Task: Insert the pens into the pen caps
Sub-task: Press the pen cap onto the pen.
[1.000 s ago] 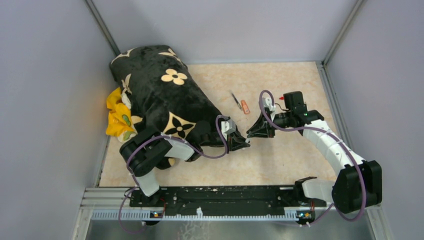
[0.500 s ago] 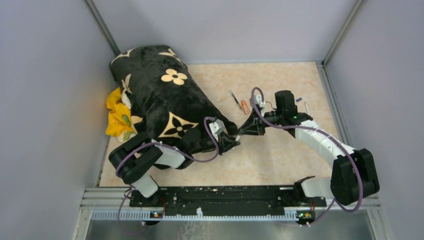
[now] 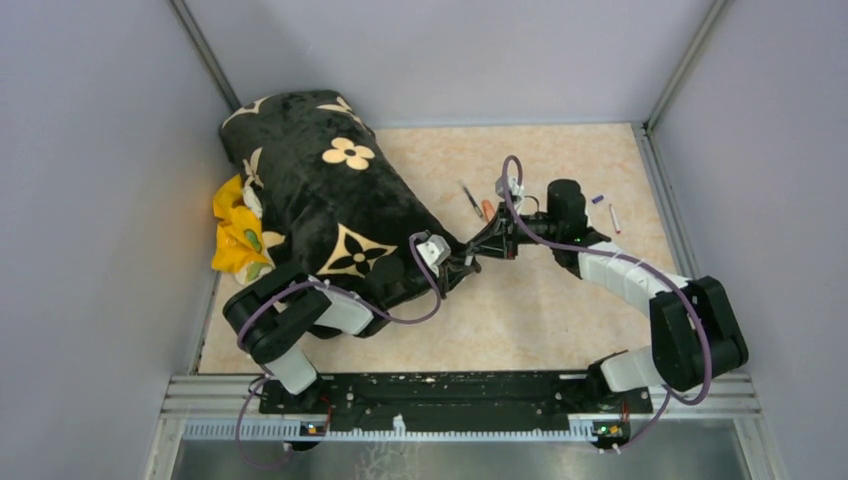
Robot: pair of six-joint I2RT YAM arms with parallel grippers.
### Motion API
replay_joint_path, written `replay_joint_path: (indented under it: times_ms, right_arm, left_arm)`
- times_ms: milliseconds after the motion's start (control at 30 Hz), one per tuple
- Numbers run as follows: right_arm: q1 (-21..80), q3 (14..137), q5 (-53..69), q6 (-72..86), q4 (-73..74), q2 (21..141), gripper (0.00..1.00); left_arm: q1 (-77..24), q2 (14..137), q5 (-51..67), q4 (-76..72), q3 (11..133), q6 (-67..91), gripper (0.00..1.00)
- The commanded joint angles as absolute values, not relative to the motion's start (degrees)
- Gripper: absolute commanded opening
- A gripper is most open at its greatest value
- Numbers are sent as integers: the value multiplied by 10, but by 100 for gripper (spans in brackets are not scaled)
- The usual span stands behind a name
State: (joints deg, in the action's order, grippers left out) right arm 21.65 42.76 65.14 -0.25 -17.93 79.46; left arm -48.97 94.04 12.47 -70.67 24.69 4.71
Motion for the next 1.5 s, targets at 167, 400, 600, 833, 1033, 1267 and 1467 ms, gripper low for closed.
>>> replay_joint_path:
  times_ms: [167, 400, 600, 833, 1033, 1267, 1467]
  right_arm:
    - [285, 445, 762, -49, 17, 837, 0]
    - [295, 473, 786, -114, 108, 846, 0]
    - [303, 481, 805, -128, 127, 847, 0]
    - [305, 488, 802, -130, 140, 849, 0]
    - [306, 488, 741, -105, 125, 854, 0]
    - [302, 484, 646, -82, 110, 853, 0]
    - [273, 488, 646, -95, 128, 839, 0]
  left_arm:
    - [-368, 884, 267, -843, 312, 123, 0]
    - [-319, 869, 493, -795, 355, 192, 0]
    - [-313, 895, 513, -823, 390, 222, 0]
    - [-306, 882, 501, -730, 436, 139, 0]
    - [-361, 819, 253, -574, 445, -29, 0]
    - [-397, 802, 64, -662, 409, -23, 0]
    - [-351, 775, 222, -674, 401, 71, 0]
